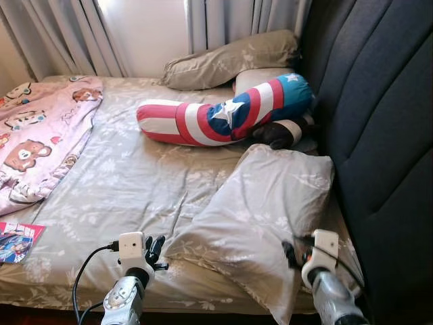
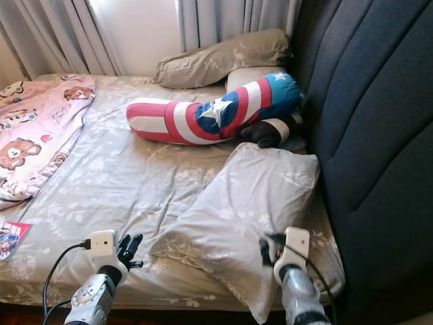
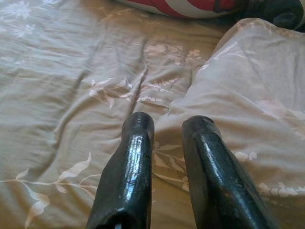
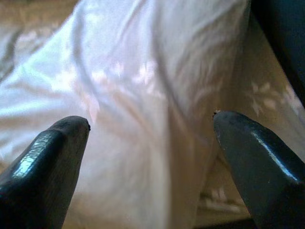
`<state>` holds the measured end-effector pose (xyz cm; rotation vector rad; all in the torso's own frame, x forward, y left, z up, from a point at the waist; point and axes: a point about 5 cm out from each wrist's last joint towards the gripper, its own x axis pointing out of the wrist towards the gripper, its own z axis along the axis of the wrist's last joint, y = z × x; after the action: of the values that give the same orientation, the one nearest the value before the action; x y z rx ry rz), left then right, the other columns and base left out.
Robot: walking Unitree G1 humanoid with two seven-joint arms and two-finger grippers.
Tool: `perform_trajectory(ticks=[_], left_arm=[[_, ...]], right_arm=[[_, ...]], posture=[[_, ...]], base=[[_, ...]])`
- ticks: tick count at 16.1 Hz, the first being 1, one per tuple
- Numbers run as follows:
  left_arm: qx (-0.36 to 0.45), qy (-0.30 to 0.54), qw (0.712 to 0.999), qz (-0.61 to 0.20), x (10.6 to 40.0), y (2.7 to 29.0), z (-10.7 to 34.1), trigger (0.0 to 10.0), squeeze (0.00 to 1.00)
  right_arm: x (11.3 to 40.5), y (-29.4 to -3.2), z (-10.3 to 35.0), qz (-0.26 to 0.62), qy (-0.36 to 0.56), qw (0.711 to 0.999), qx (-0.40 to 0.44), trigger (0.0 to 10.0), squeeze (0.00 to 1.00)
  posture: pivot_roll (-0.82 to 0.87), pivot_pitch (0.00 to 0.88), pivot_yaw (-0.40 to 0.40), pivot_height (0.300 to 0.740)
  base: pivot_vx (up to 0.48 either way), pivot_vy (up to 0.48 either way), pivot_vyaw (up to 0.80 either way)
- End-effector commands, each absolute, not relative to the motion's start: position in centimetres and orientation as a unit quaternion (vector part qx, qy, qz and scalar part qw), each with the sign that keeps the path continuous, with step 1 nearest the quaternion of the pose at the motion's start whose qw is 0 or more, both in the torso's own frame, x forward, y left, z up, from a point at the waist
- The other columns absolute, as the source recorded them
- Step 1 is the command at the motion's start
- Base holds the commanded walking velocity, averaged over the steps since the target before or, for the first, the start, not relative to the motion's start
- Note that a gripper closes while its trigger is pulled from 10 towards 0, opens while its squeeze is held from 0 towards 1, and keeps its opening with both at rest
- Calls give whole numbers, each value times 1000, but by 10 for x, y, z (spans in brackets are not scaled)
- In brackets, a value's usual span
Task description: Clean up the room
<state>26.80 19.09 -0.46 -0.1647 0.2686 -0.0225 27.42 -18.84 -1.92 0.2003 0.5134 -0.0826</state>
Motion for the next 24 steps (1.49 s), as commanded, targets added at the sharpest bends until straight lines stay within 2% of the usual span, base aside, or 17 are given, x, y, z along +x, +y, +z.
perform_trajectory(ticks=[1,4,7,9,12,15,21,24], left_arm=[[-79,126,989,-16,273,190,0,10000,0],[-83,114,990,-4,277,193,5,10000,0],[-81,100,992,-4,277,196,8,10000,0],[-77,86,993,-12,280,196,13,10000,0],[-72,60,995,-24,287,194,25,10000,0],[-68,27,997,-26,291,197,38,10000,0],[-80,41,996,-29,279,182,27,10000,0],[-80,41,996,-23,278,183,28,10000,0]], right_arm=[[283,-189,-10,-46,231,966,105,10000,0],[298,-186,4,-46,209,974,77,10000,0],[301,-183,8,-49,193,977,77,10000,0],[303,-182,13,-42,165,982,78,10000,0],[299,-184,11,-56,162,981,89,10000,0],[291,-178,4,-45,170,980,89,10000,0],[280,-189,-9,-54,202,975,82,10000,0],[276,-189,-13,-53,212,972,81,10000,0]], posture=[[5,0,-29,740],[-1,0,-23,740],[-5,0,-2,710],[-1,0,1,705],[-17,0,32,705],[25,0,17,705],[8,0,-4,700],[11,0,-10,700]], base=[[0,0,0],[0,0,0],[0,0,0],[0,0,0],[0,0,0],[0,0,0],[0,0,0],[0,0,0]])
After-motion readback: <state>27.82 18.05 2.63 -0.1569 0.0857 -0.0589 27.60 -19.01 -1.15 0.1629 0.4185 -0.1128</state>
